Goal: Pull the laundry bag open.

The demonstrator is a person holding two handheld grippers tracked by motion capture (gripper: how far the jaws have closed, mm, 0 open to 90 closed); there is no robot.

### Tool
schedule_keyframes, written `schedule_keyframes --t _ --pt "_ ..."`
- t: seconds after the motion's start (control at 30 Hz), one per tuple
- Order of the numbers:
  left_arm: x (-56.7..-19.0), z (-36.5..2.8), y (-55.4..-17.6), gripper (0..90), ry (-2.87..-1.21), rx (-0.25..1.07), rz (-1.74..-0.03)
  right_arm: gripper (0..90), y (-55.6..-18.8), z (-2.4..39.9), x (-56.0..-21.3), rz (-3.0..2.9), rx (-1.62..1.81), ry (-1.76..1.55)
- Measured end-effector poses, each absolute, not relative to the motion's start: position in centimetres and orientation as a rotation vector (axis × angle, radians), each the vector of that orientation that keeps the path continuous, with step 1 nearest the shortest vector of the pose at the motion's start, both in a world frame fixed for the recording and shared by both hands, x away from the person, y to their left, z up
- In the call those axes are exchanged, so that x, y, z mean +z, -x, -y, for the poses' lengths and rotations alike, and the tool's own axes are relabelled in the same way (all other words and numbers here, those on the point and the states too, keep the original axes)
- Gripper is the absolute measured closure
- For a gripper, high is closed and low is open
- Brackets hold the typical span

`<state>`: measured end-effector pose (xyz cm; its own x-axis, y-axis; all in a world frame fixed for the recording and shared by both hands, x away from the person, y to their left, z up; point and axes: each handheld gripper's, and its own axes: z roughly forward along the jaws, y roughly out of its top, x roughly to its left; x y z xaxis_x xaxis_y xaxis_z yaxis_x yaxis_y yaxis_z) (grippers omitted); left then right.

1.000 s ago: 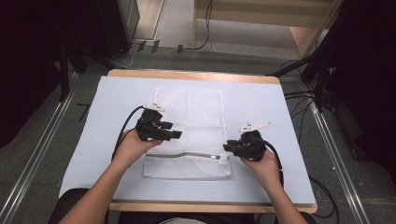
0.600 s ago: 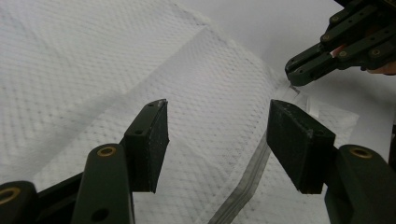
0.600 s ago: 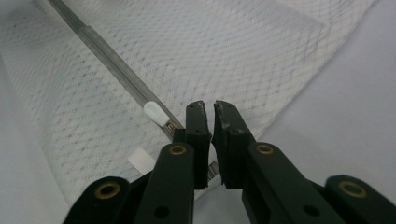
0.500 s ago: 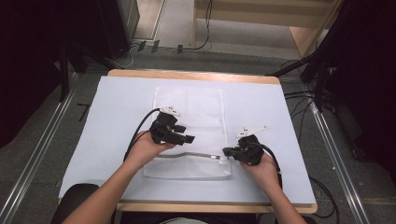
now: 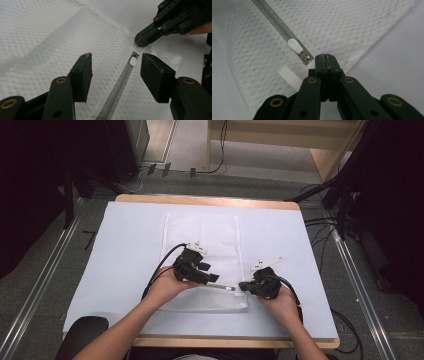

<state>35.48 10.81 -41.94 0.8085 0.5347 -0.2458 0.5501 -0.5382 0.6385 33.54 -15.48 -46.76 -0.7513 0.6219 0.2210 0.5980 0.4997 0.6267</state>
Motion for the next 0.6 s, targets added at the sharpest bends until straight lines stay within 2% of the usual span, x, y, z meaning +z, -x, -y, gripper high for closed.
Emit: schedule_keyframes --t 0.5,0.53,0.6 --pt "-43.9 -8.1 -35.1 52.0 -2.291 -0.062 -0.771 90.0 -33.5 15.4 -47.0 -2.695 1.137 -1.062" --pt "-43.9 -8.0 -35.0 56.3 -2.294 -0.067 -0.768 90.0 -33.5 15.4 -47.0 -2.694 1.138 -1.059" --pt "-43.9 -7.7 -34.8 58.0 -2.3 -0.048 -0.754 90.0 -33.5 15.4 -47.0 -2.693 1.138 -1.059"
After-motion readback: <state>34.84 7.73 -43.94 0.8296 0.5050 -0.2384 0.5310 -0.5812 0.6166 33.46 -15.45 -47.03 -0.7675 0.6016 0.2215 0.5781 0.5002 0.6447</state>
